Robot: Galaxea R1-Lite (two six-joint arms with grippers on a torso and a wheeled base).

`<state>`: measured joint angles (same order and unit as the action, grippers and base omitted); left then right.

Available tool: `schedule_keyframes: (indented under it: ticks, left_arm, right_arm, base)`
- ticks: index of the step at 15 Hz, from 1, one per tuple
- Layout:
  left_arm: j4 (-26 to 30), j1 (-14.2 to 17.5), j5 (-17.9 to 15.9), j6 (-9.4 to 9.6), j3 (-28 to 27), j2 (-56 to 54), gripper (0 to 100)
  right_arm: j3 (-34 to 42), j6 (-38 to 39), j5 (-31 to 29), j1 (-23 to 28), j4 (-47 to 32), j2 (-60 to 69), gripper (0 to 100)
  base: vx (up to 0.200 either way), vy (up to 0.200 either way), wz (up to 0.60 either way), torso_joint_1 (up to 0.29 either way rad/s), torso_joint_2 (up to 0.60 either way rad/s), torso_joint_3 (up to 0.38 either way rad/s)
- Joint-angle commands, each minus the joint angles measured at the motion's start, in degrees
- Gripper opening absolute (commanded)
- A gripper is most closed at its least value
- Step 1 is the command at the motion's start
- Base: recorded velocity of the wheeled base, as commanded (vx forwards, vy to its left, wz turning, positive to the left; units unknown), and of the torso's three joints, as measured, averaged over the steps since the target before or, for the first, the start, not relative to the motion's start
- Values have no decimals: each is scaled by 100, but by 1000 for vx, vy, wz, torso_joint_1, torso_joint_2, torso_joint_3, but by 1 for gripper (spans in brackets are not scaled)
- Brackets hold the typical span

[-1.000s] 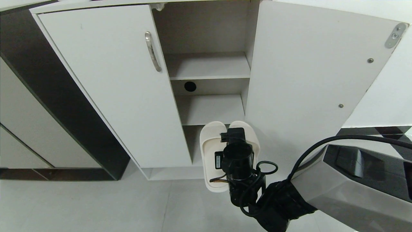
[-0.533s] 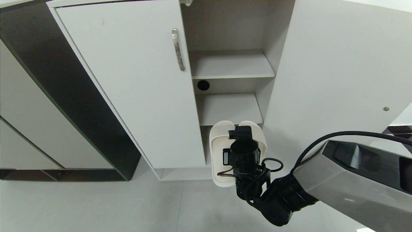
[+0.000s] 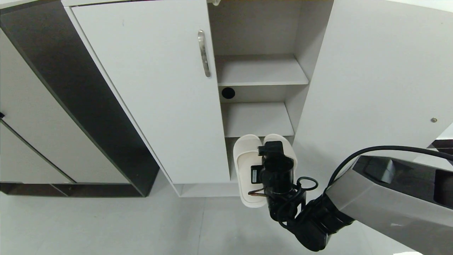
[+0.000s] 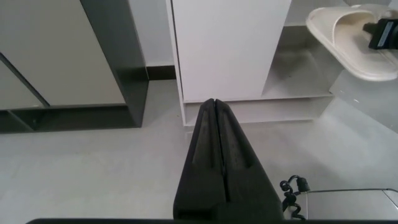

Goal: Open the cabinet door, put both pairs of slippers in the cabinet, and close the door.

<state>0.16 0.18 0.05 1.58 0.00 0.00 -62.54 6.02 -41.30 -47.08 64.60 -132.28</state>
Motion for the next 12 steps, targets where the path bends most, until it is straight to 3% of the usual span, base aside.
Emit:
schedule_keyframes:
  ticks: [1,10,12]
  left_arm:
    - [2,-1,4,0,0,9,0]
    - [2,-1,13,-27,0,9,0]
    - [2,-1,13,-27,0,9,0]
  right_arm:
    - [49,-40,96,-12,35,27,0]
    - [295,-286,439,173,642,62,0]
    - [260,-286,439,234,633,53,0]
  base:
    - [0,0,0,0,0,0]
    - [0,0,0,2,0,-58]
    - [200,0,0,5,2,-36]
